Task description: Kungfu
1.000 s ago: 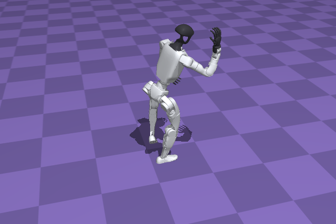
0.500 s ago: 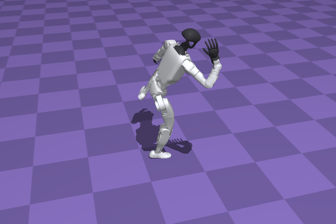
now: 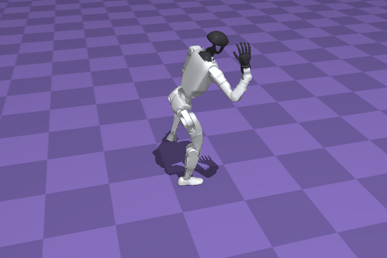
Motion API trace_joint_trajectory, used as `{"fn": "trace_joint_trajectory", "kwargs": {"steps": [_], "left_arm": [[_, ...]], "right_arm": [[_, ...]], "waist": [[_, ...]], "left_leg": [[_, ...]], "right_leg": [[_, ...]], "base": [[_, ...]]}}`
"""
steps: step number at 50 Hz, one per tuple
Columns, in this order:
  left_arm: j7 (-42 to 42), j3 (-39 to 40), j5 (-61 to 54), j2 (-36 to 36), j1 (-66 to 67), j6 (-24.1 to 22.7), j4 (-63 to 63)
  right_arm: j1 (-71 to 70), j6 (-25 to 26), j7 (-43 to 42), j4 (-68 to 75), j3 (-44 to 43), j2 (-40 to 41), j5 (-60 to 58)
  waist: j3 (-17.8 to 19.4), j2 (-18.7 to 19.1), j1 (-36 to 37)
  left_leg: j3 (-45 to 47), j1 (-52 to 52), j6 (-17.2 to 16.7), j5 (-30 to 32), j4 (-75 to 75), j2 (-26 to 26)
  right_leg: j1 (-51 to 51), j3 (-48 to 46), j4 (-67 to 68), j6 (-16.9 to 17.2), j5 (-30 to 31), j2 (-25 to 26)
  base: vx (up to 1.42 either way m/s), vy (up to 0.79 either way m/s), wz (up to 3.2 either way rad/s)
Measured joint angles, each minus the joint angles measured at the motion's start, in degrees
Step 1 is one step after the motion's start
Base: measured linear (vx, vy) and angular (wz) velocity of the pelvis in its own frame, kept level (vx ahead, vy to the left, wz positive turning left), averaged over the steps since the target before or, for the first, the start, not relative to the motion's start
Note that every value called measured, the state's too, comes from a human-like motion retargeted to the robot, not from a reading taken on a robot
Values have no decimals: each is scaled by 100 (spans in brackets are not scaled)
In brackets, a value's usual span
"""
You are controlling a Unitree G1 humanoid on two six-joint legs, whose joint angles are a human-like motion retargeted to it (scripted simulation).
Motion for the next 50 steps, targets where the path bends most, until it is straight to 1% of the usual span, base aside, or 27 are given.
{"fn": "trace_joint_trajectory", "kwargs": {"steps": [4,8,13,18,25,31,35,38,40,42,43,44,45,46,47,48,49,50], "left_arm": [[-65,-25,-76,-81,12,-11,-209],[-77,13,-167,-135,43,-32,-492],[-47,32,-241,-155,96,-47,-1003],[63,-47,-135,-130,149,-8,-1724],[495,-300,180,-53,182,35,-3069],[756,-377,404,207,34,223,-4036],[914,-321,503,471,-216,297,-4460],[1044,-336,574,698,-582,351,-4558],[1125,-417,668,817,-920,390,-4482],[1183,-560,770,887,-1363,413,-4286],[1220,-645,825,911,-1607,414,-4151],[1282,-721,901,916,-1870,407,-3966],[1357,-792,988,911,-2142,395,-3756],[1457,-807,1144,922,-2439,330,-3416],[1548,-802,1317,944,-2723,242,-3014],[1624,-759,1524,988,-2980,108,-2487],[1617,-682,1617,1017,-3291,38,-1930],[1569,-586,1652,1038,-3629,2,-1358]], "right_arm": [[233,82,215,24,-9,46,96],[449,196,479,37,149,187,226],[664,285,759,105,630,339,395],[736,386,941,222,1402,559,643],[475,582,1213,550,2522,1111,835],[-65,819,1476,1100,3490,1719,1153],[-452,1043,1843,1682,3973,2222,1114],[-860,1261,2283,2547,4250,2753,707],[-1167,1300,2551,3309,4399,3151,297],[-1531,1235,2801,4268,4513,3557,-159],[-1698,1182,2919,4766,4547,3737,-381],[-1867,1100,3030,5292,4573,3926,-589],[-2037,1003,3137,5833,4595,4120,-790],[-2207,844,3235,6411,4588,4338,-956],[-2357,709,3337,6990,4534,4580,-1132],[-2468,623,3446,7572,4388,4870,-1325],[-2704,607,3446,8144,4287,5186,-1459],[-3002,625,3394,8710,4209,5515,-1564]], "waist": [[-107,62,70],[-180,96,164],[-321,59,316],[-411,-30,489],[-448,-248,844],[-409,-494,1180],[-396,-612,1387],[-364,-609,1462],[-310,-618,1500],[-250,-600,1537],[-238,-541,1559],[-253,-520,1533],[-281,-518,1483],[-398,-522,1372],[-554,-485,1317],[-789,-365,1371],[-782,-668,1441],[-655,-1183,1518]], "left_leg": [[117,165,-63,-66,-284,-80],[220,348,-45,-107,-543,-15],[297,411,43,-206,-783,20],[361,455,165,-292,-1002,78],[484,541,400,-414,-1425,126],[359,591,410,-340,-2139,-208],[322,648,509,-65,-2760,-327],[410,908,385,469,-3482,-391],[300,1208,139,936,-4240,-713],[281,1700,-296,1716,-5145,-1063],[350,2014,-590,2270,-5656,-1217],[470,2252,-448,2052,-5973,-1415],[616,2453,-86,1448,-6193,-1634],[975,2637,286,492,-6062,-1739],[923,2551,494,-143,-5849,-1799],[51,1928,373,-138,-5471,-1771],[-87,1766,345,-7,-5642,-2053],[141,1835,365,187,-6088,-2489]], "right_leg": [[134,-181,-37,-38,-118,39],[323,-343,-97,-190,-264,138],[503,-514,-129,-290,-364,175],[782,-736,-187,-288,-459,195],[1295,-1216,-356,-84,-552,113],[1734,-1494,-512,245,-544,-12],[2047,-1657,-603,516,-529,-34],[2380,-1822,-668,725,-510,37],[2643,-1880,-704,897,-454,37],[2972,-1993,-729,1133,-378,34],[3170,-2097,-738,1269,-347,82],[3346,-2266,-722,1416,-331,59],[3512,-2468,-692,1568,-322,2],[3607,-2666,-610,1696,-344,-13],[3649,-2732,-536,1770,-362,69],[3582,-2533,-479,1737,-371,342],[3293,-2107,-186,1741,-431,19],[2892,-1567,224,1762,-516,-602]], "base": [[7,16,22],[9,16,32],[11,18,58],[14,20,87],[18,23,103],[23,23,96],[38,36,88],[38,32,98],[48,47,103],[46,34,111],[55,37,127],[60,40,147],[71,44,174],[85,47,162],[102,51,91],[77,36,10],[34,14,-45],[-15,-4,45]]}}
